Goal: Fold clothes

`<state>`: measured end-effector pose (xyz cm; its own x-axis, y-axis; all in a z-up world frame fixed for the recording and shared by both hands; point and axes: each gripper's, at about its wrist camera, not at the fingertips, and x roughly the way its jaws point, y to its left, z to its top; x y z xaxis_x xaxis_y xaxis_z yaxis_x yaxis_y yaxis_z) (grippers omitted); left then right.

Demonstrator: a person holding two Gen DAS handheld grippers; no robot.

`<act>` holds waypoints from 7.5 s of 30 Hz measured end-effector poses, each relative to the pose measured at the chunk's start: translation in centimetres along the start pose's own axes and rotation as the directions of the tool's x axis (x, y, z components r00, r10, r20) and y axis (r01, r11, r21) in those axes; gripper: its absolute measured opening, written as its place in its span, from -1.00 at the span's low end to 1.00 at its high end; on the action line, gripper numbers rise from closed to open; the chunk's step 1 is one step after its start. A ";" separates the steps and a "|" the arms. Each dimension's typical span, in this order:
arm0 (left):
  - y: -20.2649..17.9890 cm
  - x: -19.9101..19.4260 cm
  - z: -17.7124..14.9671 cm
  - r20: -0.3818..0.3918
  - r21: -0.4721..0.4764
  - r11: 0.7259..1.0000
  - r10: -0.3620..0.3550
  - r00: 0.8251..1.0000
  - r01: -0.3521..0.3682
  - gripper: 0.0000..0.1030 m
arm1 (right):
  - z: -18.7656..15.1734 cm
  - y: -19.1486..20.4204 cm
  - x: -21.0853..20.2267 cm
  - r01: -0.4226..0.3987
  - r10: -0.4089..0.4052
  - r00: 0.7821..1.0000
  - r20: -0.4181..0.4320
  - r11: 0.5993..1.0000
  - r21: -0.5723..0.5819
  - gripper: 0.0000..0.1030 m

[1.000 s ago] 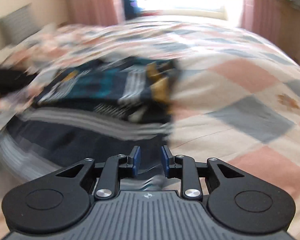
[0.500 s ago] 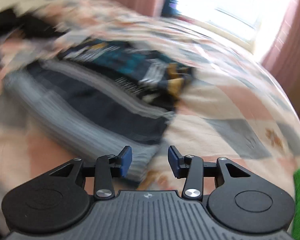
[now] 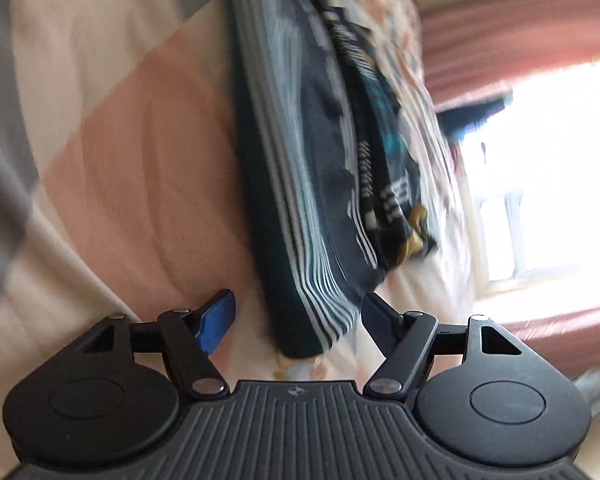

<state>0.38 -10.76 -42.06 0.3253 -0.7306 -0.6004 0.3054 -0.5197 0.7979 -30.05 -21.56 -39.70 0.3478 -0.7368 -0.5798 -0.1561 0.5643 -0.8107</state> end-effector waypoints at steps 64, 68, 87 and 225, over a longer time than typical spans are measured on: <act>38.7 28.2 -11.8 0.649 -0.756 -0.413 -0.363 0.669 0.508 -0.77 | -17.6 -36.1 37.0 -0.467 0.370 0.533 0.761 -0.621 0.629 -0.70; 36.6 35.2 -11.9 0.585 -0.787 -0.512 -0.445 0.678 0.344 -0.76 | -15.3 -35.1 41.7 -0.304 0.467 0.611 0.639 -0.608 0.734 -0.70; 36.0 39.1 -9.0 0.423 -0.899 -0.311 -0.433 0.796 0.308 -0.70 | -13.4 -33.8 43.8 -0.235 0.355 0.817 0.455 -0.515 0.824 -0.73; 28.3 32.1 -13.8 0.869 -0.363 -0.790 -0.097 0.485 0.493 0.30 | 31.1 -20.5 20.8 -0.109 -0.043 0.966 0.255 0.825 0.554 -0.38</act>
<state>31.80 -42.87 -39.48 -0.6494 -0.6891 -0.3216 0.2443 0.2114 -0.9464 9.16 -36.86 -32.66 0.5783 -0.6411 -0.5045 0.3454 0.7526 -0.5606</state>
